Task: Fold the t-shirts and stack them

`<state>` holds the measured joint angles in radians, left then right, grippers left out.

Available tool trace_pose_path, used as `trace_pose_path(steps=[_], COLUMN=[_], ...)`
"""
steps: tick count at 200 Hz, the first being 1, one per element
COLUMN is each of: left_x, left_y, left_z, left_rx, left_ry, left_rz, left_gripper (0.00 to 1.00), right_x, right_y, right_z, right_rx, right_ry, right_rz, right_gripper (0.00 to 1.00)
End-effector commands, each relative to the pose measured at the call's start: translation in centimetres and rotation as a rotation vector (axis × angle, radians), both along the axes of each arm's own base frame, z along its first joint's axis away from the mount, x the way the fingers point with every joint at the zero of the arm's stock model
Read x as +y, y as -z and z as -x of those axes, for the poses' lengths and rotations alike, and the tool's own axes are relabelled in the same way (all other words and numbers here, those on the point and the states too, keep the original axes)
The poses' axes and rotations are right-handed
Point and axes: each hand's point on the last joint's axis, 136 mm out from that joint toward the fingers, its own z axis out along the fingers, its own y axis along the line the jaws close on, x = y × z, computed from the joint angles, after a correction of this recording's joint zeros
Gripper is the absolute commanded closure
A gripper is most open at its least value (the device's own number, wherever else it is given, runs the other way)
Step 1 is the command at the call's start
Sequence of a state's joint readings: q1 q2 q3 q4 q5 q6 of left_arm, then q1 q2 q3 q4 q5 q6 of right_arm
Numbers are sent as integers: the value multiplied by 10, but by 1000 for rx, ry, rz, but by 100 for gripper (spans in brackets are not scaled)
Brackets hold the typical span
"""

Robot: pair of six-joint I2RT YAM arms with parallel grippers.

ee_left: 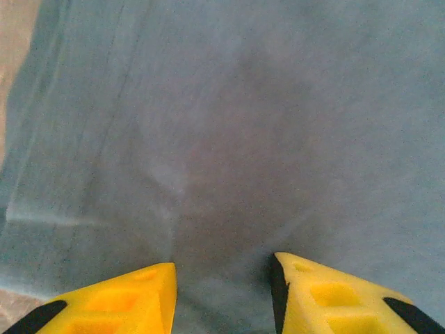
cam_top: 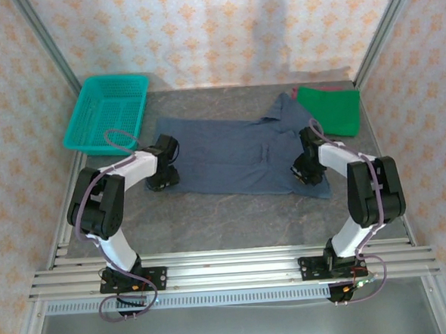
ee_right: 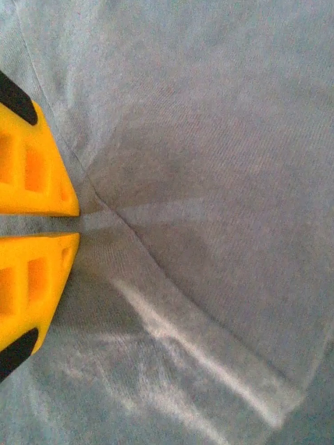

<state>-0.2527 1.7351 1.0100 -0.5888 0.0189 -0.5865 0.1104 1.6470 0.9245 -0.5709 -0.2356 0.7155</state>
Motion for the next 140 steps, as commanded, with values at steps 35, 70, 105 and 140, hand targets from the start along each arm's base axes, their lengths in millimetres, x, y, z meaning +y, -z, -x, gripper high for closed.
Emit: trace_pose_path(steps=[35,70,105,140], left_x=[35,34,31,25], left_y=[11,10,5,-12], left_z=[83,125,154,156], left_rx=[124,148,150,116], left_ry=[-90,-151,-184,-170], left_rz=[-81,-16,39,82], left_gripper=[62,61,57,51], right_x=[-20,-19,-15,-15], right_y=[8,8,14,4], right_z=[60,85,121,137], right_rx=[116,161,231,199], right_ry=[28,26,26,58], right_rz=[87,76,74,69], right_gripper=[82,81,79,72])
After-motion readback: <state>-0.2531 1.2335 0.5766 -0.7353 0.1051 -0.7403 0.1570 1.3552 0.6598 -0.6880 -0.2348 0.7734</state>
